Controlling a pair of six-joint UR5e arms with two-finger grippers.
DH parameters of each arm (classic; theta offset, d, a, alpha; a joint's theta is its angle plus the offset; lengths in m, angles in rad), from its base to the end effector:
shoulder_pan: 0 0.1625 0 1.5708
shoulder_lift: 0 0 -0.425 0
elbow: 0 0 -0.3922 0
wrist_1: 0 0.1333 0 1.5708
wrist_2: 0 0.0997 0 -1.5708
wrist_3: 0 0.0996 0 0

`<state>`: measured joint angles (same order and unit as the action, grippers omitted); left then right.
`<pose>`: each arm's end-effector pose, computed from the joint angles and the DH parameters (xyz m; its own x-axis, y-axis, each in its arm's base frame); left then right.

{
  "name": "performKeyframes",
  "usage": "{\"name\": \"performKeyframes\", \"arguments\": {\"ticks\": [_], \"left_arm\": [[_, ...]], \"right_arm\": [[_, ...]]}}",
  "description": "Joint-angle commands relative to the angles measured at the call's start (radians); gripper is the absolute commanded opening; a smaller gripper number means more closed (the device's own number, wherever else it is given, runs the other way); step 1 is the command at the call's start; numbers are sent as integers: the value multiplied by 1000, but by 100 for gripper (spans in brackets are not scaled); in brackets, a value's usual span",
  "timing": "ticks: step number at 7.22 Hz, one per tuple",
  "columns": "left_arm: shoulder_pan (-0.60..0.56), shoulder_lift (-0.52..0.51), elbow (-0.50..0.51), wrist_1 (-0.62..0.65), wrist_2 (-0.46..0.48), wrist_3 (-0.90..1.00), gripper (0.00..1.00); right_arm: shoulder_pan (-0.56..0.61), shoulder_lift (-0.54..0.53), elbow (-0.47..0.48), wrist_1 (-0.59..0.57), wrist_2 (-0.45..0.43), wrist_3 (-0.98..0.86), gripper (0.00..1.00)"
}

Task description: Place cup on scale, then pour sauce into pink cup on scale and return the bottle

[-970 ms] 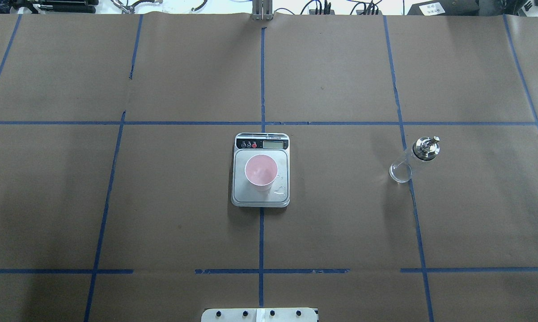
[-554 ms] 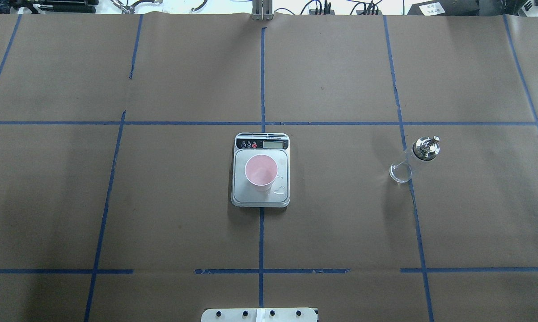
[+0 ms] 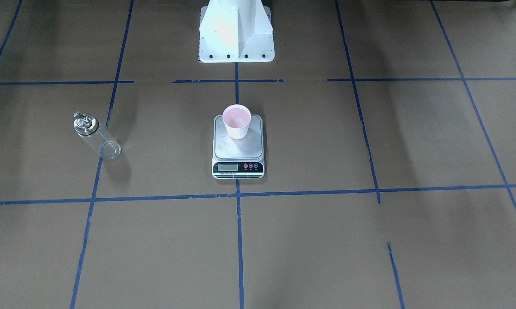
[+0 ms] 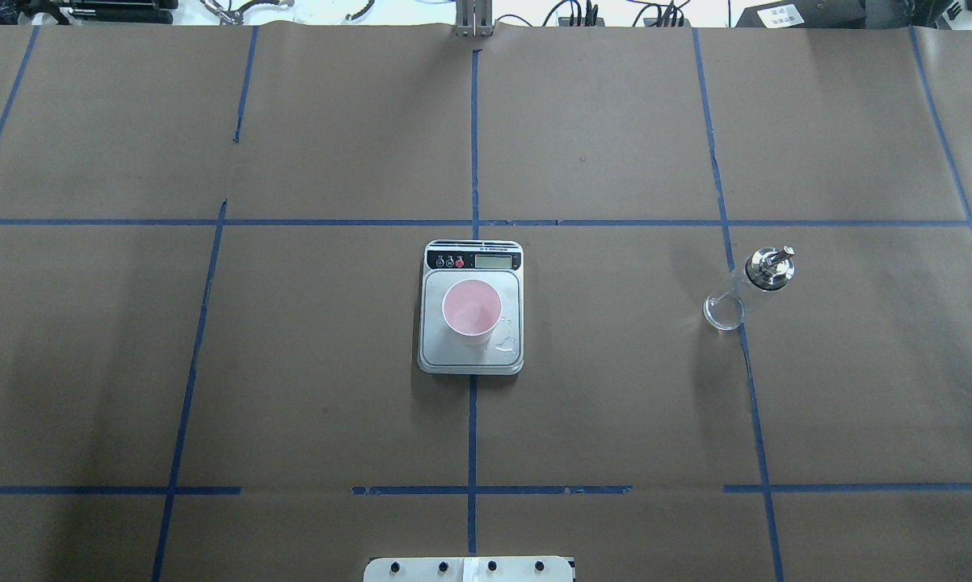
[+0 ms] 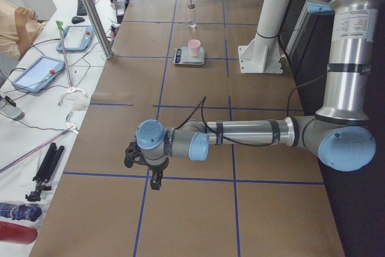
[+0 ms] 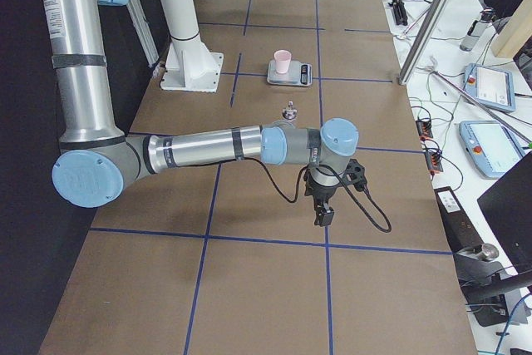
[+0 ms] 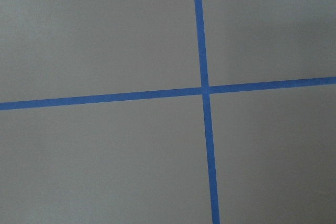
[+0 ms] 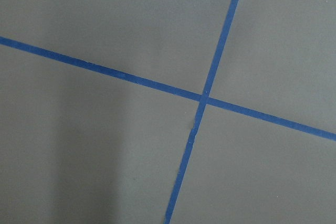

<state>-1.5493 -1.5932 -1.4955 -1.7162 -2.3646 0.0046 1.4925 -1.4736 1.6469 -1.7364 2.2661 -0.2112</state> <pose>-0.0514 -0.5081 0.6685 0.6995 0.0855 -0.7095 -0.0246 0.9951 0.0956 0.0280 -0.5317 0.5936 0.7317 -0.2725 0.6248 0.2369 0.9611 0.1418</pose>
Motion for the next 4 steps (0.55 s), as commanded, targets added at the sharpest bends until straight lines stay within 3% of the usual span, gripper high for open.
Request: {"name": "performKeyframes", "arguments": {"ticks": [1, 3, 4], "left_arm": [[0, 2, -2, 1, 1, 0, 100], [0, 1, -64, 45, -2, 0, 100], [0, -5, -133, 135, -5, 2, 100]], "right_arm": [[0, -1, 4, 0, 0, -1, 100], [0, -1, 2, 0, 0, -1, 100], [0, -1, 2, 0, 0, -1, 100]]}}
